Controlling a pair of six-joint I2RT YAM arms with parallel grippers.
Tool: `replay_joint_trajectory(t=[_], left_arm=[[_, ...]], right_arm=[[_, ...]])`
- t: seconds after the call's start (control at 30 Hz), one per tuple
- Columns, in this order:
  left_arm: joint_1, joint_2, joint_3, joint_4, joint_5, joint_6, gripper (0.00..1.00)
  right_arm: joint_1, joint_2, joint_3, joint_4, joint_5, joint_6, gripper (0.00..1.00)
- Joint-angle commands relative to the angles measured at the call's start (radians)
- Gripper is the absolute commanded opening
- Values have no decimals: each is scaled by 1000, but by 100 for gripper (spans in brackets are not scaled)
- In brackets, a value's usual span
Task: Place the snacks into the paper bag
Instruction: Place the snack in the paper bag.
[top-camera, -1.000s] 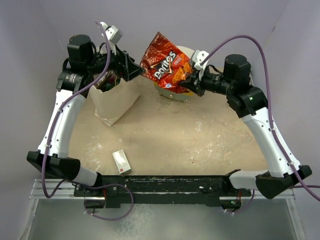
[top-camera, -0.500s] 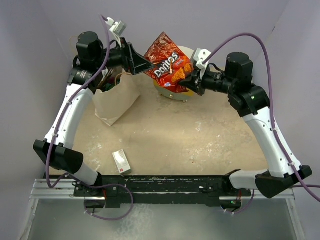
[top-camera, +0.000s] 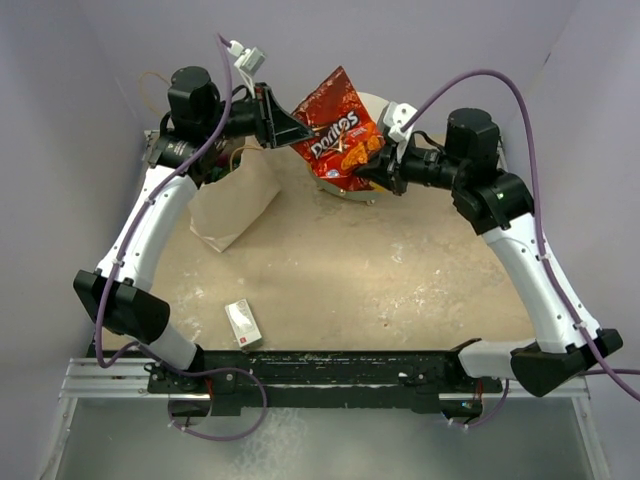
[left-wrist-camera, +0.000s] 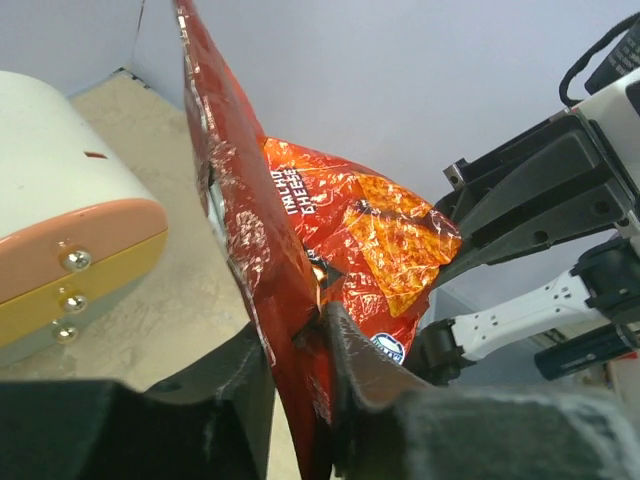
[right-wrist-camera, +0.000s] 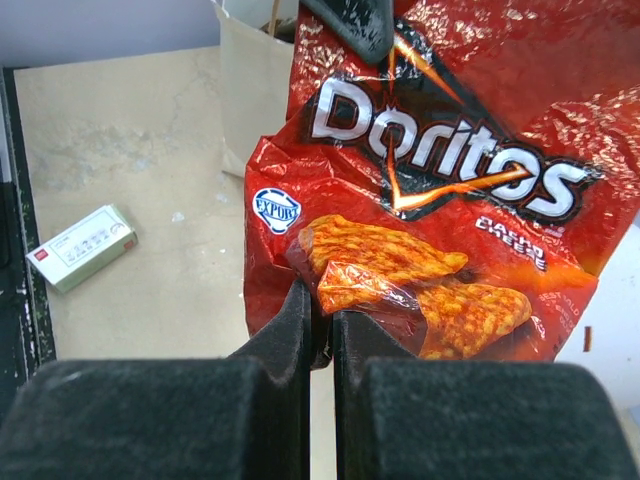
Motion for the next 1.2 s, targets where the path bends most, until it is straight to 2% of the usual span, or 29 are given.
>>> replay_joint_trajectory(t=[0.0, 0.1, 0.13, 0.33, 0.47, 0.73, 0.9, 1.17], left_arm=[[-3, -19, 16, 12, 5, 65, 20], [-4, -36, 31, -25, -18, 128, 2], [-5, -42, 36, -32, -25, 146, 0], [-1, -60, 112, -84, -31, 202, 0], [12, -57, 204, -136, -60, 262, 0], [99, -34, 394, -167, -85, 297, 0], [206, -14, 503, -182, -182, 332, 0], [243, 10, 616, -305, -431, 620, 0]], right_arm=[[-5, -22, -40, 35, -37, -4, 7], [-12, -34, -78, 46, -43, -2, 17], [-15, -41, -92, 50, -45, -3, 20], [-50, -75, -170, 62, -52, 5, 47], [-89, -107, -212, 66, -56, 4, 58], [-148, -168, -267, 72, -60, -1, 62], [-158, -179, -275, 75, -60, -3, 63], [-161, -186, -286, 79, -62, -6, 63]])
